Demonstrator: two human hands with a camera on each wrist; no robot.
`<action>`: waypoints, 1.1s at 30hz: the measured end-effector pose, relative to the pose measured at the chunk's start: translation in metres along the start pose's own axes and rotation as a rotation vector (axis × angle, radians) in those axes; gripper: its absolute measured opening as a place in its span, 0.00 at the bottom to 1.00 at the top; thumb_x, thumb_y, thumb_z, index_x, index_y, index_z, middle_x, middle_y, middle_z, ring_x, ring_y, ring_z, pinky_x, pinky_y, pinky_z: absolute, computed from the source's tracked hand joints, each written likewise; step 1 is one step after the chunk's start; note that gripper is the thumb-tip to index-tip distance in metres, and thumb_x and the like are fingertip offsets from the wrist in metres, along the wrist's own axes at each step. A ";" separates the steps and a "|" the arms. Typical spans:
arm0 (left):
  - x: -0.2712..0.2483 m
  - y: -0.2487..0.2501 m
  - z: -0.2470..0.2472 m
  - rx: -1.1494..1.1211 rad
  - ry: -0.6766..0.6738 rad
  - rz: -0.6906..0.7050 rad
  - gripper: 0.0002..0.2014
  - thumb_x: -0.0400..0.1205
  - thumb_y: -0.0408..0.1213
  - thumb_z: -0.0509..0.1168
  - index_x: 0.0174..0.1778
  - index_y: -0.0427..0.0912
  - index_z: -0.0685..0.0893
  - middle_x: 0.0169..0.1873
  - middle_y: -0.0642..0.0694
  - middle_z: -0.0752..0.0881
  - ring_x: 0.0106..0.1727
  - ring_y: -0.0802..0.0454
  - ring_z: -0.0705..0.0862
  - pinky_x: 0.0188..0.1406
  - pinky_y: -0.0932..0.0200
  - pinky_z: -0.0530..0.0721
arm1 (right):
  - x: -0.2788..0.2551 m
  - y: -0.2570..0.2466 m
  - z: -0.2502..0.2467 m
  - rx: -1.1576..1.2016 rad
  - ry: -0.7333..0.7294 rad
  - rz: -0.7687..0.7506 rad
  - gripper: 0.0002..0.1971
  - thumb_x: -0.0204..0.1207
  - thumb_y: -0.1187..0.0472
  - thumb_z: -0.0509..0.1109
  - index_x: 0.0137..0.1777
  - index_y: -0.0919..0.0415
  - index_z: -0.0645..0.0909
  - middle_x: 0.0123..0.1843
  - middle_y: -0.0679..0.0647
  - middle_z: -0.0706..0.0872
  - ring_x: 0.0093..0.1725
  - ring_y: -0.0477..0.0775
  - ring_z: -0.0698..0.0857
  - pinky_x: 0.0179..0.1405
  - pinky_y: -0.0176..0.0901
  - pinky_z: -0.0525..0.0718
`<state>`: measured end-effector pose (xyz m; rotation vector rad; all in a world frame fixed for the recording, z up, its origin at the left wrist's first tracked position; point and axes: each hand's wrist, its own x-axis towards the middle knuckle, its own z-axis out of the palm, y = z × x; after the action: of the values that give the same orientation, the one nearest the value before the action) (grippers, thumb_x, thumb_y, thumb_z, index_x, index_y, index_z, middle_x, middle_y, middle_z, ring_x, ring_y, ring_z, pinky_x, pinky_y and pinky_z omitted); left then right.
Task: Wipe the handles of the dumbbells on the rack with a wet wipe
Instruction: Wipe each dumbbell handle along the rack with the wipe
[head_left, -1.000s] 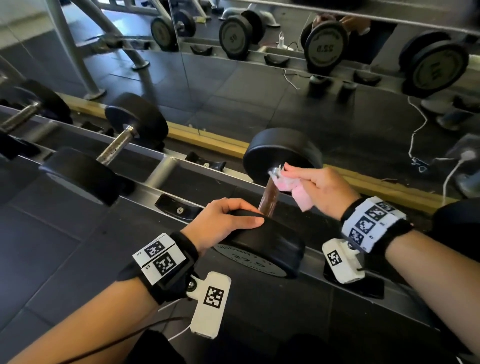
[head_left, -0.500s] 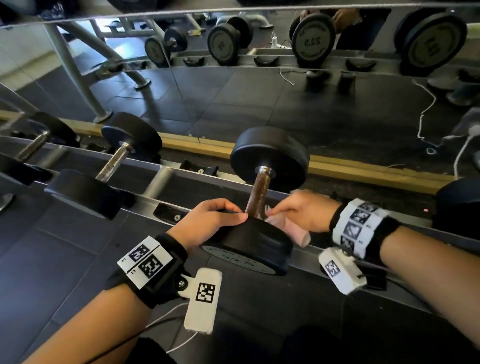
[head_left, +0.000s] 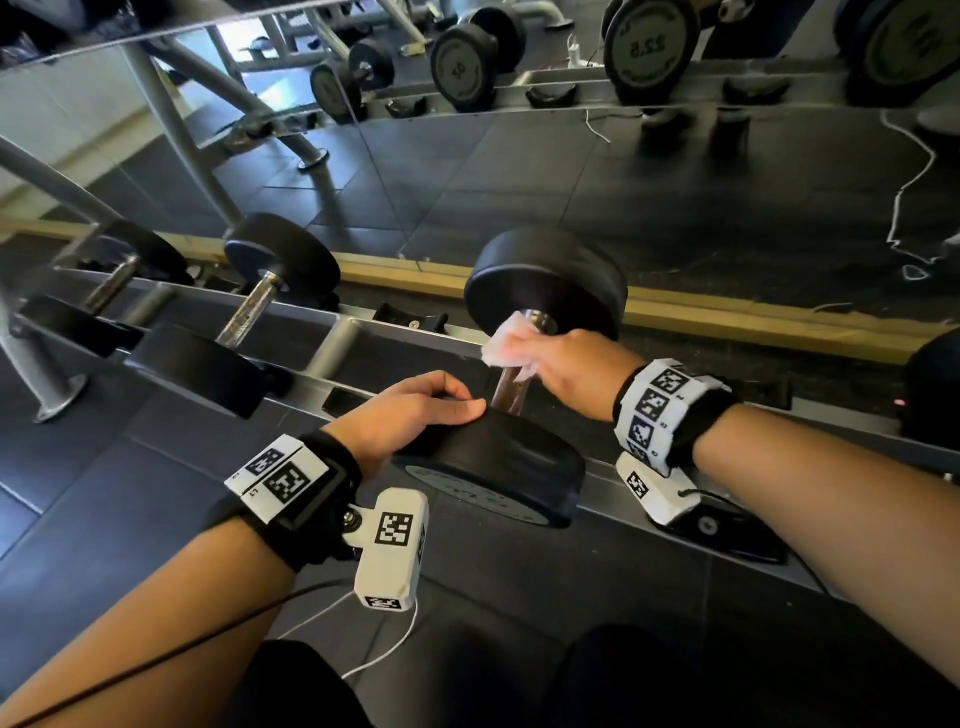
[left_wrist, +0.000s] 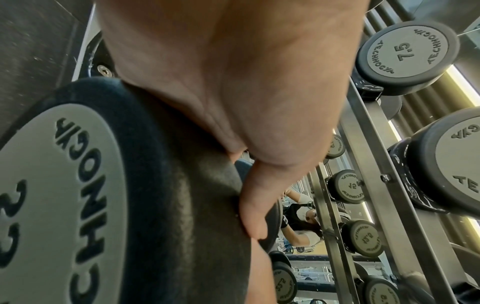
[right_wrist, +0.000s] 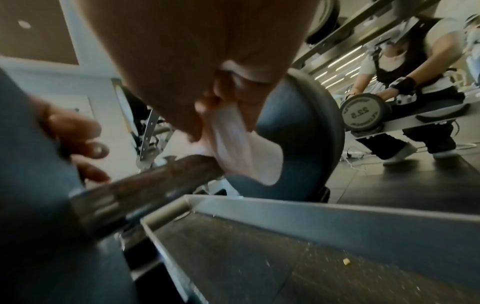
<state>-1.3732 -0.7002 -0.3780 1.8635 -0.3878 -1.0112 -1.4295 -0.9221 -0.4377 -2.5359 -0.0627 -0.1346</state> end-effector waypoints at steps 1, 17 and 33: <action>0.000 0.000 0.000 0.002 0.000 0.002 0.12 0.68 0.51 0.75 0.42 0.50 0.85 0.35 0.51 0.87 0.34 0.57 0.86 0.27 0.65 0.80 | -0.001 0.002 0.003 -0.041 -0.042 0.001 0.22 0.75 0.26 0.57 0.55 0.35 0.84 0.49 0.42 0.88 0.52 0.48 0.85 0.53 0.43 0.76; 0.001 -0.002 -0.001 0.016 0.021 0.031 0.17 0.68 0.51 0.73 0.48 0.46 0.84 0.43 0.47 0.87 0.42 0.52 0.86 0.39 0.58 0.82 | 0.007 0.000 -0.029 -0.143 -0.193 0.063 0.31 0.80 0.73 0.62 0.80 0.47 0.71 0.71 0.56 0.82 0.63 0.60 0.84 0.57 0.51 0.82; -0.003 0.002 0.003 0.046 0.021 0.025 0.19 0.68 0.51 0.72 0.51 0.45 0.83 0.43 0.47 0.87 0.40 0.55 0.86 0.36 0.62 0.84 | -0.010 0.013 -0.023 -0.259 -0.384 -0.049 0.34 0.85 0.70 0.54 0.85 0.38 0.55 0.87 0.39 0.54 0.84 0.48 0.62 0.84 0.52 0.60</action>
<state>-1.3774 -0.7007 -0.3758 1.9040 -0.4239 -0.9731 -1.4405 -0.9461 -0.4271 -2.7849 -0.2745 0.3482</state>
